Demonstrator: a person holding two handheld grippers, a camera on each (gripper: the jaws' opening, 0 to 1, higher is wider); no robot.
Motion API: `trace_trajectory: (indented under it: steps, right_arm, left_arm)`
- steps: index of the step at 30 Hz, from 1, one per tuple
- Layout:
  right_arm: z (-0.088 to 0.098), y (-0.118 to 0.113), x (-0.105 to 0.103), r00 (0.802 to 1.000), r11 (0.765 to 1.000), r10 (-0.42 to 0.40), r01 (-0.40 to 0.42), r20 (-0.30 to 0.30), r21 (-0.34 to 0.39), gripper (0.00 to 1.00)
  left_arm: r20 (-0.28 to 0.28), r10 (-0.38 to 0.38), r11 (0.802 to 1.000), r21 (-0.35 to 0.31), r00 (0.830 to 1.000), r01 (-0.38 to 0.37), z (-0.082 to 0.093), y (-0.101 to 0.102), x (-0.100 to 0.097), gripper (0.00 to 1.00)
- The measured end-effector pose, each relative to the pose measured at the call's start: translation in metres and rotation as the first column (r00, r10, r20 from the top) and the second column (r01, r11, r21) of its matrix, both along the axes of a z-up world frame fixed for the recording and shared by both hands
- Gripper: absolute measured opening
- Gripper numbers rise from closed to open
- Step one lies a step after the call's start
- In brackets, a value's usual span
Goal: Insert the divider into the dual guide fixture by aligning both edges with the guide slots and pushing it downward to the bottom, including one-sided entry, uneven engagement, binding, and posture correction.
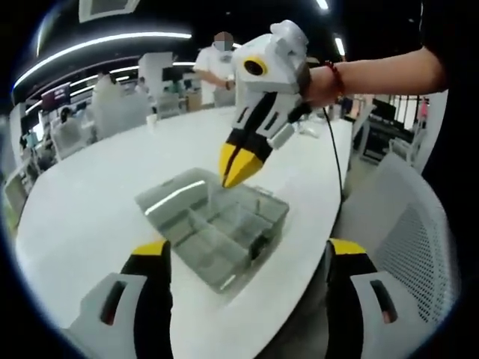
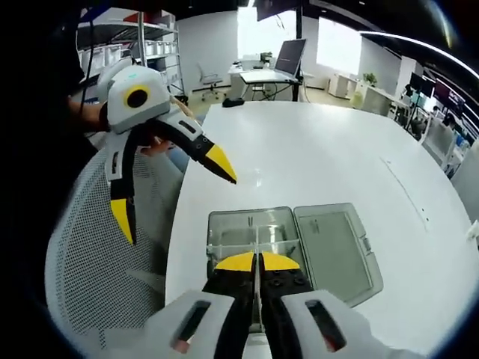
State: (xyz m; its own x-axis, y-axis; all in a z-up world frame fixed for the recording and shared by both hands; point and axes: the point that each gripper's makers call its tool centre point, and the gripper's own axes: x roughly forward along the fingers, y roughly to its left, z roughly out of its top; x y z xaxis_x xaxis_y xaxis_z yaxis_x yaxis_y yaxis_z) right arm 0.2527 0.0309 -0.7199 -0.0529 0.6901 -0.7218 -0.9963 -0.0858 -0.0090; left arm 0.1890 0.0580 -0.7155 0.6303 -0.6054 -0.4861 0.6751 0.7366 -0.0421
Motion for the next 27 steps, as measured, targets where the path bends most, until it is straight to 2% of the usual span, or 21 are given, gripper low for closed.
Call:
trace_trajectory:
  steps: [13,17,27]
  right_arm:
    - [-0.0051,-0.0019,-0.0007,0.999,0.999,0.035,-0.035,0.027,-0.014,0.0]
    - [0.0005,0.0038,0.0014,1.0,1.0,0.022,-0.022,0.014,0.015,0.0]
    - [-0.0047,0.0038,0.0003,1.0,1.0,0.028,-0.028,0.001,0.014,0.0]
  left_arm:
    - [-0.006,0.005,1.0,-0.022,1.0,-0.005,0.0013,-0.0021,-0.0003,0.82]
    - [-0.01,0.007,1.0,-0.025,1.0,-0.007,0.0002,-0.0011,-0.0006,0.82]
    - [-0.013,0.013,1.0,-0.027,1.0,-0.013,-0.0005,0.0019,-0.0012,0.81]
